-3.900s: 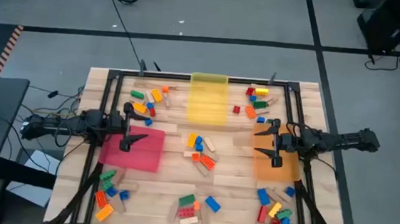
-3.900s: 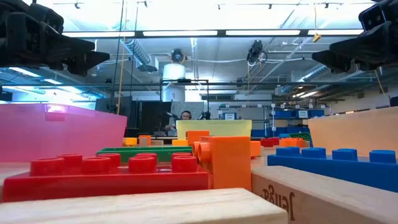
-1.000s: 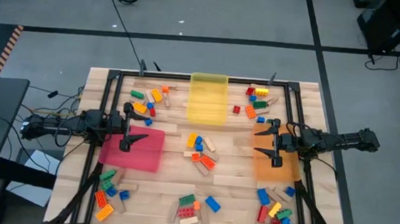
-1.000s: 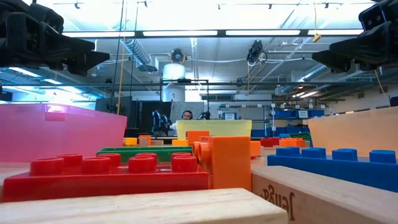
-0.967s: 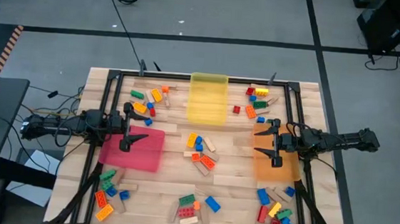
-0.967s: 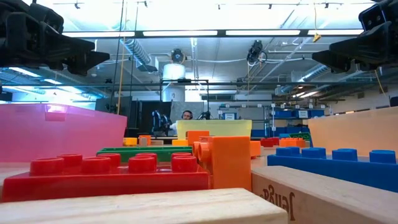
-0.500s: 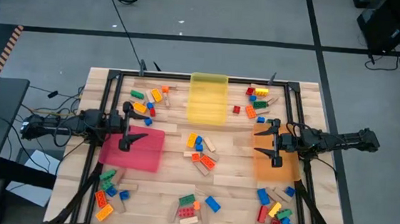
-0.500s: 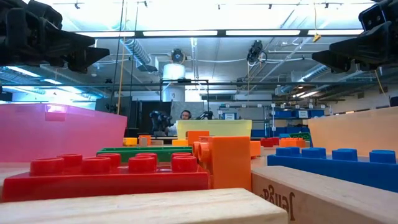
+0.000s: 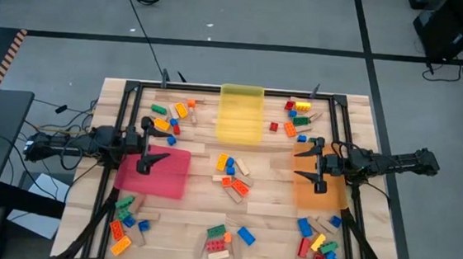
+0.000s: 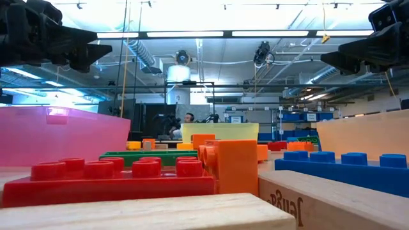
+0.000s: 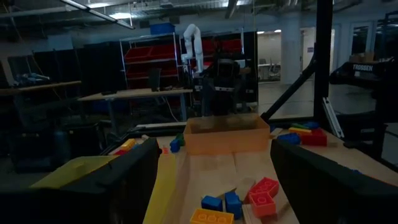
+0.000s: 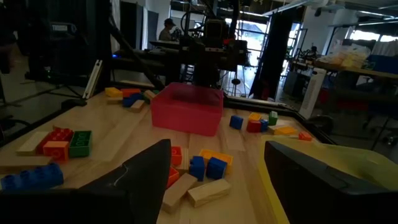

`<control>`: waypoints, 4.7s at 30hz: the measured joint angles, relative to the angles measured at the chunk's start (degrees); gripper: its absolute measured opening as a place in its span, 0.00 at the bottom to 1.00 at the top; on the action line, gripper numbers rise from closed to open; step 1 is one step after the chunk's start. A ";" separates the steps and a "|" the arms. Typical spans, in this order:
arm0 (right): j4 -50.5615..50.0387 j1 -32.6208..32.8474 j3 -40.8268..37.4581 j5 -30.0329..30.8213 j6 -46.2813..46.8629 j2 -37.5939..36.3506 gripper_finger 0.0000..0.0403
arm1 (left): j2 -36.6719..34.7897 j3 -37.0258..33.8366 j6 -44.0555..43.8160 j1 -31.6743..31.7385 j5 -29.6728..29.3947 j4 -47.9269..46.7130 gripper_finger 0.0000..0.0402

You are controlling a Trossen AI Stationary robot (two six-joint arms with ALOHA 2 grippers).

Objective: Sort blocks by size
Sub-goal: Put the wooden block into the yellow bin

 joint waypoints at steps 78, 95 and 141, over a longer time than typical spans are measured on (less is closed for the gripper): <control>-0.02 0.00 -0.01 -0.01 0.00 0.02 0.67 | 33.43 37.01 -42.84 16.73 -26.40 -39.70 0.79; 0.00 0.00 0.00 0.00 0.00 0.01 0.67 | 77.25 59.53 -46.20 34.08 0.58 -43.91 0.79; 0.00 0.00 -0.02 0.00 0.00 0.01 0.68 | 100.62 60.43 -72.44 36.29 -1.90 -40.92 0.14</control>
